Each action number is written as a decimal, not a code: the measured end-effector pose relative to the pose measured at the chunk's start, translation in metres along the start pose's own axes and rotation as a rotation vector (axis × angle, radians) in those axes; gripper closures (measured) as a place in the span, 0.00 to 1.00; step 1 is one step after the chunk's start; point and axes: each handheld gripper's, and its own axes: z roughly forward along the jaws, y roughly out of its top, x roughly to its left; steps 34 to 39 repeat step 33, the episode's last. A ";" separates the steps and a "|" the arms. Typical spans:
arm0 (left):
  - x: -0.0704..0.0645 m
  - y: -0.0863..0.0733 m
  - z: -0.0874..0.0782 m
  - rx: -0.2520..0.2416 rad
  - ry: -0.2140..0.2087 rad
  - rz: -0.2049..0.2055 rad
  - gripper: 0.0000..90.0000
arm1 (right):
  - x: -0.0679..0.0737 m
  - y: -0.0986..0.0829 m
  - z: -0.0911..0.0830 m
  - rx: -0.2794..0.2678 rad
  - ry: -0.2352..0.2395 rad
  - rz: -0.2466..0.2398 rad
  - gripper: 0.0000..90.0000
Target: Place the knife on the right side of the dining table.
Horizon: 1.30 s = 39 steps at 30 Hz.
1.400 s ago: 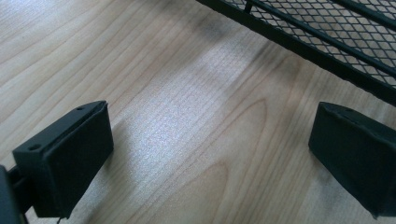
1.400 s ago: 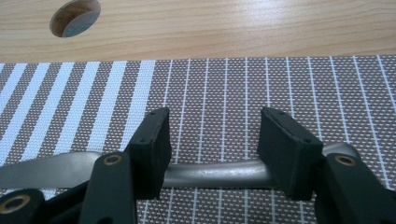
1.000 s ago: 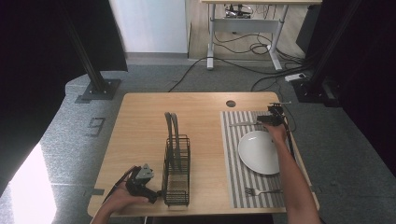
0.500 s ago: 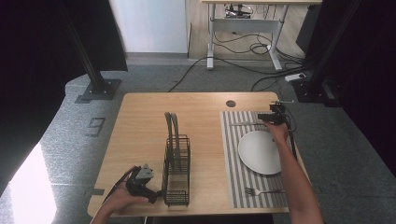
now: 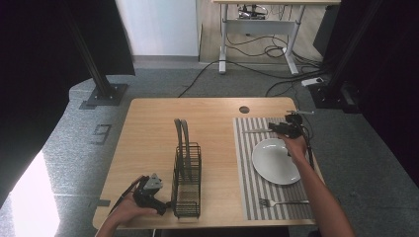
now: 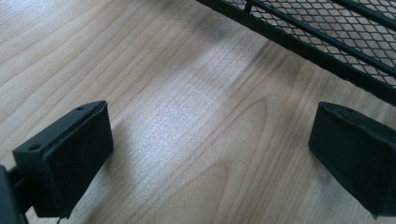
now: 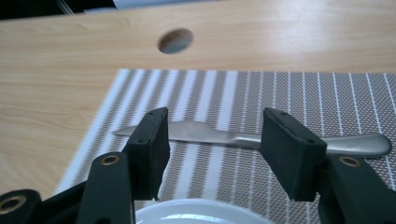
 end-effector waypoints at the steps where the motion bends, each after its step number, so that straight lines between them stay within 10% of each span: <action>1: 0.000 0.000 0.000 0.000 0.000 0.000 0.00 | 0.000 0.000 0.000 0.000 0.000 0.000 0.46; 12: 0.000 0.000 0.000 -0.001 0.000 0.001 0.00 | 0.075 -0.034 -0.060 -0.054 0.206 -0.089 0.45; 23: 0.000 0.000 0.000 0.000 0.002 -0.002 0.00 | 0.130 -0.081 -0.068 -0.001 0.329 -0.218 0.44; 39: -0.001 0.000 0.000 0.000 0.003 -0.002 0.00 | 0.133 -0.089 -0.066 -0.009 0.314 -0.234 0.42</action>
